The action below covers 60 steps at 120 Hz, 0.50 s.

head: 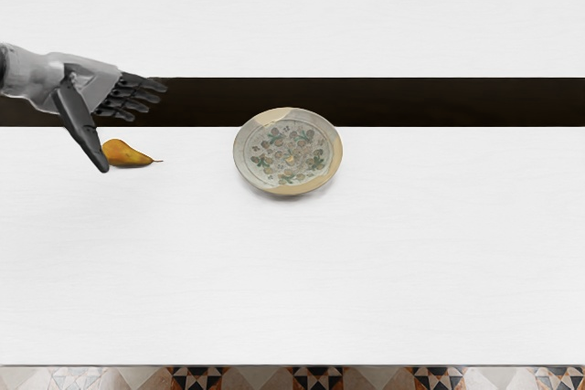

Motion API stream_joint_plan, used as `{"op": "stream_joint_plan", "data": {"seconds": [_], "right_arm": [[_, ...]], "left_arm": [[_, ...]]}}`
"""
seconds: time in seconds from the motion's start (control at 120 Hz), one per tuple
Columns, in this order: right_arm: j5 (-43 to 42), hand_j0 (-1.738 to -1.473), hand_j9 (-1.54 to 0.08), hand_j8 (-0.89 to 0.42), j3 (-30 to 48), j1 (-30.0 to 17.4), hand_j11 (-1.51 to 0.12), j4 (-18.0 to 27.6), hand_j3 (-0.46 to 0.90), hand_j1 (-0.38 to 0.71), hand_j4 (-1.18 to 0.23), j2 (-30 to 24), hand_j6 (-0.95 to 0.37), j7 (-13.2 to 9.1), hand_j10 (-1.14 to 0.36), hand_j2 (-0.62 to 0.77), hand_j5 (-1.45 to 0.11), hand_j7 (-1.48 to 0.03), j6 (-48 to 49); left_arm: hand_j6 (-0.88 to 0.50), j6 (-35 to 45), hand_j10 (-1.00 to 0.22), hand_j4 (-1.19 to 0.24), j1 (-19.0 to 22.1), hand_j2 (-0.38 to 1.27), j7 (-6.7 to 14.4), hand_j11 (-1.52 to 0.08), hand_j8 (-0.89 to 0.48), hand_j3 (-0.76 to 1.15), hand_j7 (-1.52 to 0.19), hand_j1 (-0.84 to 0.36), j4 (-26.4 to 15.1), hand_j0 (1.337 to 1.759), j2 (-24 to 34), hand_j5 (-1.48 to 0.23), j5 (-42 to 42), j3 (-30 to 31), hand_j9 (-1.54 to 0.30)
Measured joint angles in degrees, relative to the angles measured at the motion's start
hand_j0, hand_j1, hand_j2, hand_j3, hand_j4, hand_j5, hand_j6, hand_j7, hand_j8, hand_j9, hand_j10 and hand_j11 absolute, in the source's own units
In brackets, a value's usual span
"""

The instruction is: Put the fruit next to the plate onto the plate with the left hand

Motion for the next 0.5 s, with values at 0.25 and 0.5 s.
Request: {"op": "stream_joint_plan", "data": {"seconds": [0.25,0.5], "right_arm": [[-0.02,-1.658,-0.04,-0.03,0.07,-0.02,-0.04,-0.03,0.00,-0.31,-0.03,0.00,-0.03,0.00,-0.03,-0.01,-0.04,-0.04,0.00],[0.00,-1.658,-0.04,-0.03,0.18,0.01,-0.04,-0.04,0.00,-0.31,-0.03,0.00,-0.03,0.00,-0.03,-0.01,-0.04,-0.04,0.00]], "left_arm": [[0.00,8.62,0.00,0.00,1.42,0.00,0.00,0.00,0.00,0.00,0.00,0.35,0.00,1.658,-4.83,0.00,24.42,0.44,0.00],[-0.01,19.46,0.00,0.00,2.53,0.00,0.00,0.00,0.00,0.00,0.00,0.35,-0.11,1.658,-10.54,0.00,39.42,3.54,0.00]]}}
